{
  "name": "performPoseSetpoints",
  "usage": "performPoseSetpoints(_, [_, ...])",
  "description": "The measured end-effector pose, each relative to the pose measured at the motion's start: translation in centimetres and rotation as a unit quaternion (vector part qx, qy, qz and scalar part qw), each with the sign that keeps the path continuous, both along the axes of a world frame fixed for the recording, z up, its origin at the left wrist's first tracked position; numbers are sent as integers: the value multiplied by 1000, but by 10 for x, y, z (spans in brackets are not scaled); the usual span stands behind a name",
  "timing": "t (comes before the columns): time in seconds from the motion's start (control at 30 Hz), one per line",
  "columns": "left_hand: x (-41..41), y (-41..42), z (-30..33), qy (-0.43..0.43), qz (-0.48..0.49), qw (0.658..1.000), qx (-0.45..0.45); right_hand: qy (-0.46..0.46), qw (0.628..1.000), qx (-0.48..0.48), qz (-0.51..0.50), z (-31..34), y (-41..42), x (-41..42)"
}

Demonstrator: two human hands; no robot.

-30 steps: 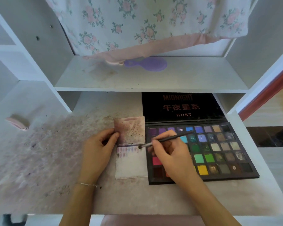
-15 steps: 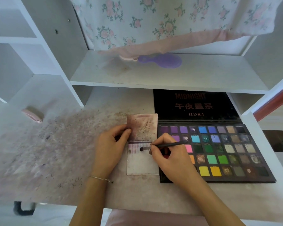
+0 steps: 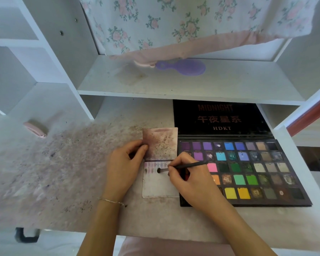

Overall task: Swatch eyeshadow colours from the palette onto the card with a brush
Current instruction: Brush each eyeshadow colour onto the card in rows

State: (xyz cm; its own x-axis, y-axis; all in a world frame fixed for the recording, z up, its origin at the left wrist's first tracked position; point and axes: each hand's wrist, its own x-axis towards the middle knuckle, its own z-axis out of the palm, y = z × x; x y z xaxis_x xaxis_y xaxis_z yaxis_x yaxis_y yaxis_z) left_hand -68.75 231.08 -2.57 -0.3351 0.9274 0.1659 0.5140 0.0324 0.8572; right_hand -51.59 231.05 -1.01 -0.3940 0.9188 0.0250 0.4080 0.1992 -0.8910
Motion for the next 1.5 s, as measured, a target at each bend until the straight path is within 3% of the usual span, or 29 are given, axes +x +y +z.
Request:
performPoseSetpoints(1.27, [1,0,2,2,-8,1000,3,0,1000,-6,-1,0,2,-1])
performPoseSetpoints(1.5, [0,0,3,5,-6,1000,-3,144,988,-21,-50,3,4,7])
